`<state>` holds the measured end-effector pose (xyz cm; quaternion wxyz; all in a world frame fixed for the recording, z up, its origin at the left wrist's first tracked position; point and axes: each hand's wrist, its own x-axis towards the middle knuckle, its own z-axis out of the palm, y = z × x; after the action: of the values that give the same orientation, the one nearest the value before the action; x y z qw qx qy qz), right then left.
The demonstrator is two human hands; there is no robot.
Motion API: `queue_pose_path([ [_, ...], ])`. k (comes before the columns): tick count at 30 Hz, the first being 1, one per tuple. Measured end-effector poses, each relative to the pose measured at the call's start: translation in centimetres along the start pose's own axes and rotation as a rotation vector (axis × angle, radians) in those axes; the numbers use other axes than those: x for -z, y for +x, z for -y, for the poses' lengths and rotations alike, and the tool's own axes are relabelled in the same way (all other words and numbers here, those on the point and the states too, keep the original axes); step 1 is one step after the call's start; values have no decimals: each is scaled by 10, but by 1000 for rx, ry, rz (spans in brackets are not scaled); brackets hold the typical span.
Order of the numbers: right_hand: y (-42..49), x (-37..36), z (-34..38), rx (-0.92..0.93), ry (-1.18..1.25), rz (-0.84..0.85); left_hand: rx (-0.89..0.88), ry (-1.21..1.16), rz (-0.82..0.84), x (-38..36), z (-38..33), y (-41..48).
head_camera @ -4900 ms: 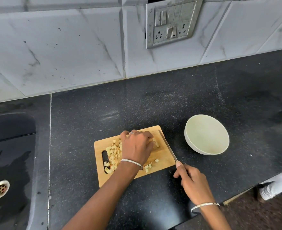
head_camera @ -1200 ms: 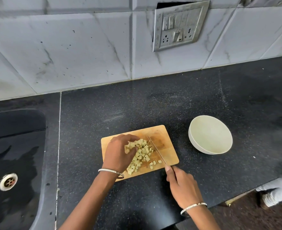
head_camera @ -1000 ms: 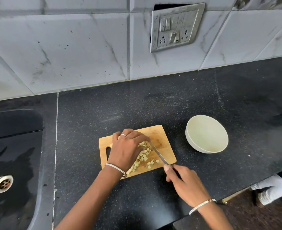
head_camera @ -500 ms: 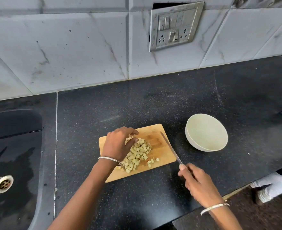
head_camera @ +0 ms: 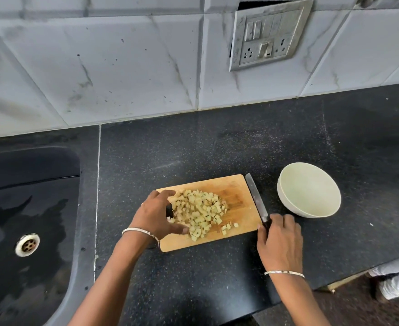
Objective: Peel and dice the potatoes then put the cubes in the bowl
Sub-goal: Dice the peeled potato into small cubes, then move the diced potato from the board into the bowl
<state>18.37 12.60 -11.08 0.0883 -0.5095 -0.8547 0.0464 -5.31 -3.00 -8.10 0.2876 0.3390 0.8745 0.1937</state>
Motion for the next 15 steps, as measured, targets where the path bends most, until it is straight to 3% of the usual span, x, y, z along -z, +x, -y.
queue_pose_path([
  [2,5,14,14,101,53,26,35,59,25,-2,1,-5],
  [6,28,26,45,255,278,455,38,102,55,-13,-4,-5],
  [15,66,2,64,348,131,646,11,119,34,-22,-15,7],
])
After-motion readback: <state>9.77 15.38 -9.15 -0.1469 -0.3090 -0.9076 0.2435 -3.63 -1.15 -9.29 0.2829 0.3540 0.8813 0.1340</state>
